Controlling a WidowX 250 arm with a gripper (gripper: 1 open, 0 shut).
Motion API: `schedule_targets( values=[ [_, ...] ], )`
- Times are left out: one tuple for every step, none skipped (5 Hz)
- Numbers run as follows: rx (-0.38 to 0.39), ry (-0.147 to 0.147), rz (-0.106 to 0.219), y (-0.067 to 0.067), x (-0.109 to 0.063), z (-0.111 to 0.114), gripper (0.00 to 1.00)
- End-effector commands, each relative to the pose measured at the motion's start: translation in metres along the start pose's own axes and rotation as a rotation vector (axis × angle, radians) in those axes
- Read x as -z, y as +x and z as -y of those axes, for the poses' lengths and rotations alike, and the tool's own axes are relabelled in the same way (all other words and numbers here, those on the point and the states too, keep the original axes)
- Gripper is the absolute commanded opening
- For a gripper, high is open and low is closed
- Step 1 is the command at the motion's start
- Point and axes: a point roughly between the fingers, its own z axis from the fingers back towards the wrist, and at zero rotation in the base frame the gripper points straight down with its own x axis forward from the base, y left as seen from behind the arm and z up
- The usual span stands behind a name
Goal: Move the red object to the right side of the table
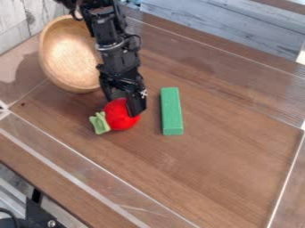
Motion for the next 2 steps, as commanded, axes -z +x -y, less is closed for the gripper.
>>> schedule_targets(
  values=[
    [-0.01,0.019,0.028,0.008,-0.014,0.015,0.0],
    [-0.016,0.057,0.02,0.018,-0.038,0.041,0.0]
  ],
)
